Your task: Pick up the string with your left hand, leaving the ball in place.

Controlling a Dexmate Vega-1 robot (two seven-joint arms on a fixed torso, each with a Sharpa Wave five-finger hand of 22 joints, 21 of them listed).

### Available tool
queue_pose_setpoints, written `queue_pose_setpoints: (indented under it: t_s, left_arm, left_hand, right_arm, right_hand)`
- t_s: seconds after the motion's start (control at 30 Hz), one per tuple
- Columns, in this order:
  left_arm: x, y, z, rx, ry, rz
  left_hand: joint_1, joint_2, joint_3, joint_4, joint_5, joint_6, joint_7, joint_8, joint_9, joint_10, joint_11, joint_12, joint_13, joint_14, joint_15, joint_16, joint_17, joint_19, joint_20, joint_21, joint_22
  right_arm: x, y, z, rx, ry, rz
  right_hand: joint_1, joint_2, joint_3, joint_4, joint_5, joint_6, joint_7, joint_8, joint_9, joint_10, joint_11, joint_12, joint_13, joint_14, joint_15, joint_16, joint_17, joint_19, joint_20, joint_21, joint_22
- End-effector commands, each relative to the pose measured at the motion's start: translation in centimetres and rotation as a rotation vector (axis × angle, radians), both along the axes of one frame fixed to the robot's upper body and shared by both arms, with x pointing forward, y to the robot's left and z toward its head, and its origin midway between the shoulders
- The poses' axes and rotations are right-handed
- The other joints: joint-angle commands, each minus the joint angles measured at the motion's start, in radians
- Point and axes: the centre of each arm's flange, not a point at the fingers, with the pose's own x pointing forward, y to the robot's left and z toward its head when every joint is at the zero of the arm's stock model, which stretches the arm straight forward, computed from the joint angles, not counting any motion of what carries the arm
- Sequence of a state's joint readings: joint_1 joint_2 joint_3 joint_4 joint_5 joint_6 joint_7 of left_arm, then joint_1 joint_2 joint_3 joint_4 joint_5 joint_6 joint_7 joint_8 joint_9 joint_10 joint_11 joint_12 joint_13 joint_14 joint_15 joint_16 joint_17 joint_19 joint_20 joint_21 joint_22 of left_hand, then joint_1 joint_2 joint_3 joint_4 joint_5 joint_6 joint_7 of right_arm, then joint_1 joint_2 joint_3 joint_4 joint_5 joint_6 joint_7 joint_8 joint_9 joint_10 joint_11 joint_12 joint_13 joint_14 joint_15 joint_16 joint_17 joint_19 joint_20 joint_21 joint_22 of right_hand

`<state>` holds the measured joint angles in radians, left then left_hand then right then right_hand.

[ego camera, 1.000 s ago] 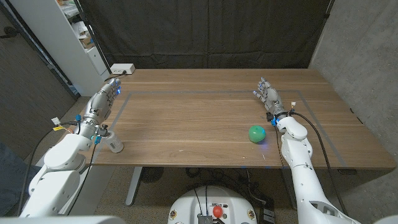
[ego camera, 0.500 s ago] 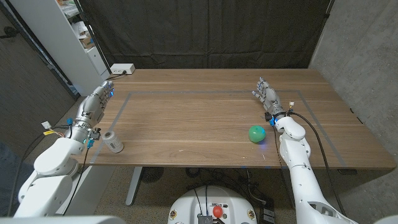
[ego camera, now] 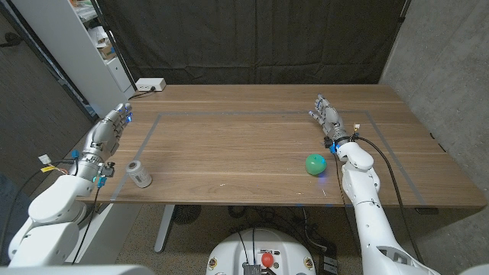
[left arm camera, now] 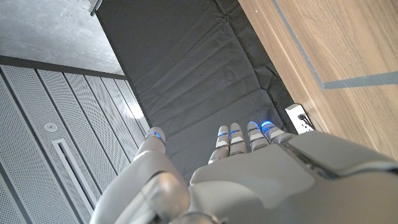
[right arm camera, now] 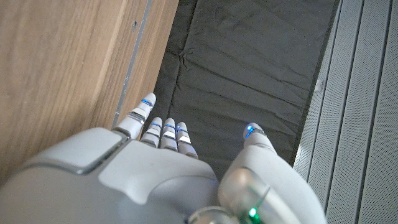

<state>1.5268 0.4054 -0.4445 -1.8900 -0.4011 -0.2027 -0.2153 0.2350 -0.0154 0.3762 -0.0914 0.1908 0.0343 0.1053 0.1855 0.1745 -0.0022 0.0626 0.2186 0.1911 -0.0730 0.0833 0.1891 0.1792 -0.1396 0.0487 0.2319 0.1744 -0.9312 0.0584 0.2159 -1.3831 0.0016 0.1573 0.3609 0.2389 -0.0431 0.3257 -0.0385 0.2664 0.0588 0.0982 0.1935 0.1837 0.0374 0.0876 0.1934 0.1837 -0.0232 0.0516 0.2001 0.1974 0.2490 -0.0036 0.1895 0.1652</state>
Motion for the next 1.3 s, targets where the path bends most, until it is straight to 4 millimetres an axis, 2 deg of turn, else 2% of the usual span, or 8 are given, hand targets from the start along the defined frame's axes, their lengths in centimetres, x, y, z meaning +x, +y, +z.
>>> queue_pose_setpoints:
  t_s: [0.03, 0.6, 1.3]
  left_arm:
    - [-1.2, 1.0, -1.3, -0.007, 0.012, 0.034]
    - [-2.2, 2.6, -2.9, -0.026, 0.028, 0.074]
    - [-2.9, 3.4, -4.6, -0.027, 0.062, 0.12]
  left_hand:
    - [0.003, 0.008, 0.002, -0.005, -0.001, 0.007, 0.0, 0.01, 0.005, 0.007, 0.003, 0.005, 0.003, 0.006, 0.004, 0.007, 0.001, 0.006, 0.002, -0.003, 0.004]
    - [0.004, 0.009, 0.001, -0.008, -0.001, 0.016, -0.004, 0.011, 0.005, 0.015, 0.002, 0.006, 0.003, 0.013, 0.002, 0.007, 0.001, 0.008, 0.006, -0.007, 0.004]
    - [0.014, 0.011, 0.004, -0.016, -0.001, 0.017, -0.005, 0.01, 0.005, 0.015, -0.001, 0.004, 0.003, 0.015, 0.001, 0.005, 0.001, 0.01, 0.014, -0.012, 0.004]
  right_arm:
    - [0.5, 0.6, 0.2, -0.012, 0.003, 0.002]
    - [0.8, 1.1, 0.4, -0.011, 0.005, 0.004]
    - [0.5, 1.1, 0.9, -0.024, -0.009, -0.007]
  right_hand:
    - [0.002, 0.009, 0.001, -0.001, 0.006, 0.004, -0.001, 0.003, 0.005, 0.006, 0.001, 0.002, 0.004, -0.001, 0.0, 0.003, 0.005, 0.0, -0.002, 0.0, 0.004]
    - [0.001, 0.01, 0.0, -0.002, 0.006, 0.005, -0.001, 0.003, 0.005, 0.007, 0.001, 0.002, 0.004, 0.0, 0.0, 0.003, 0.005, 0.0, -0.001, 0.0, 0.004]
    - [0.001, 0.01, -0.001, -0.004, 0.007, 0.006, -0.001, 0.003, 0.005, 0.007, 0.001, 0.002, 0.004, 0.001, 0.0, 0.003, 0.005, 0.001, 0.0, 0.0, 0.004]
